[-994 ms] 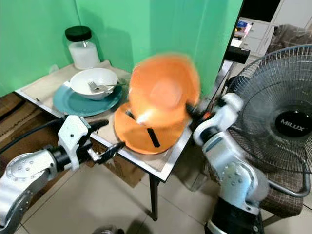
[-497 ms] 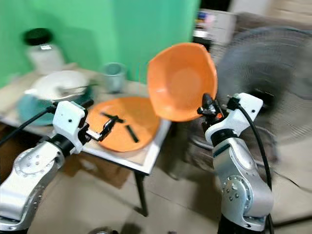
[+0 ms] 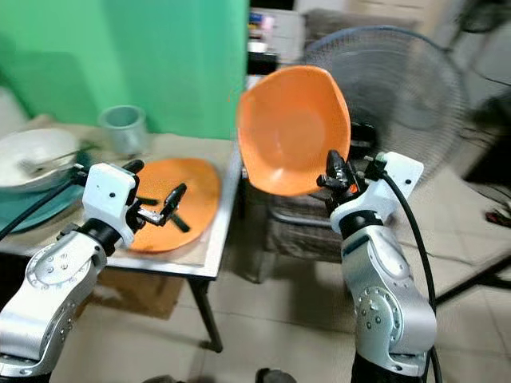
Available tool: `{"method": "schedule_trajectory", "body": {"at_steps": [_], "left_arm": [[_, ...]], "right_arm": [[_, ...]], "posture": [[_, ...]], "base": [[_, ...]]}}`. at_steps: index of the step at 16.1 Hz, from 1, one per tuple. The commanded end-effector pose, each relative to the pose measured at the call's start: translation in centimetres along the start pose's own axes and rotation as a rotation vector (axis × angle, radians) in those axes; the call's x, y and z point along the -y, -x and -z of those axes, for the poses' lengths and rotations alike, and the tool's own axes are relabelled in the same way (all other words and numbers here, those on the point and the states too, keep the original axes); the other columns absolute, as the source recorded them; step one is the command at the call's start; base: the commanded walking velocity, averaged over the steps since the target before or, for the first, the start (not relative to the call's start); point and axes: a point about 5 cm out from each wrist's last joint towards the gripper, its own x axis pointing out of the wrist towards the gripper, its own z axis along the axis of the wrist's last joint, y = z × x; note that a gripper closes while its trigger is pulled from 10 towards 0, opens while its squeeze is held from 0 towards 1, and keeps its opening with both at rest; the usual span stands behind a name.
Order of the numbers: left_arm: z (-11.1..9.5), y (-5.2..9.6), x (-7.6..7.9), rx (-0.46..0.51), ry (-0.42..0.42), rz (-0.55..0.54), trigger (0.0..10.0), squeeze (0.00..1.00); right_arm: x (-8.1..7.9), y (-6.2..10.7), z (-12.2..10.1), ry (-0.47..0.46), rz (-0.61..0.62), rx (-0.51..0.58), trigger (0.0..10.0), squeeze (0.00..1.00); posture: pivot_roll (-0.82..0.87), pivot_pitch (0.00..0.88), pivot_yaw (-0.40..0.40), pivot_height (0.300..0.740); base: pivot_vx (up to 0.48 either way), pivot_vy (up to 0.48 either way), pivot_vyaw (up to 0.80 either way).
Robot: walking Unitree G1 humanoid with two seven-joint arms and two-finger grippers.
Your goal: Setting the table
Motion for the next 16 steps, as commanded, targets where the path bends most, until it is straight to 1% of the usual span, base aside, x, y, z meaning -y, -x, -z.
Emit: {"method": "schedule_trajectory", "body": {"at_steps": [1, 2, 4, 6, 7, 9, 16], "left_arm": [[-0.2, -0.1, -0.4, 0.008, -0.003, -0.027, 10.0, 0.0], [-0.3, -0.2, -0.4, 0.015, 0.002, -0.023, 10.0, 0.0], [0.1, -0.3, -0.8, -0.006, -0.006, -0.054, 10.0, 0.0], [-0.3, -0.5, -0.7, 0.007, 0.003, -0.039, 10.0, 0.0], [0.4, -0.4, -1.2, -0.022, -0.002, -0.064, 10.0, 0.0], [0.1, -0.7, -1.2, -0.014, 0.001, -0.06, 10.0, 0.0], [0.3, -0.5, -1.5, -0.019, 0.017, -0.074, 10.0, 0.0]], "right_arm": [[-0.4, -0.1, -0.6, 0.001, -0.023, 0.042, 10.0, 0.0], [-0.4, -0.1, -0.5, -0.001, -0.02, 0.038, 10.0, 0.0], [-0.4, -0.3, -0.1, -0.004, -0.006, 0.029, 10.0, 0.0], [0.0, -0.2, 0.4, -0.005, 0.015, 0.01, 10.0, 0.0], [0.2, -0.2, 0.9, 0.005, 0.04, -0.015, 10.0, 0.0], [0.3, -0.1, 1.0, 0.005, 0.048, -0.024, 10.0, 0.0], [0.2, -0.1, 1.1, 0.002, 0.065, -0.026, 10.0, 0.0]], "posture": [[0.15, 0.0, -0.028, 0.74], [0.15, 0.0, -0.034, 0.74], [0.15, 0.0, -0.028, 0.74], [0.15, 0.0, -0.028, 0.74], [0.14, 0.0, -0.02, 0.74], [0.14, 0.0, -0.02, 0.74], [0.14, 0.0, -0.011, 0.74]], "base": [[0.0, 0.0, -0.8], [0.0, 0.0, -0.8], [0.0, 0.0, -0.8], [0.0, 0.0, -0.8], [0.0, 0.0, -0.8], [0.0, 0.0, -0.8], [0.0, 0.0, -0.8]]}}
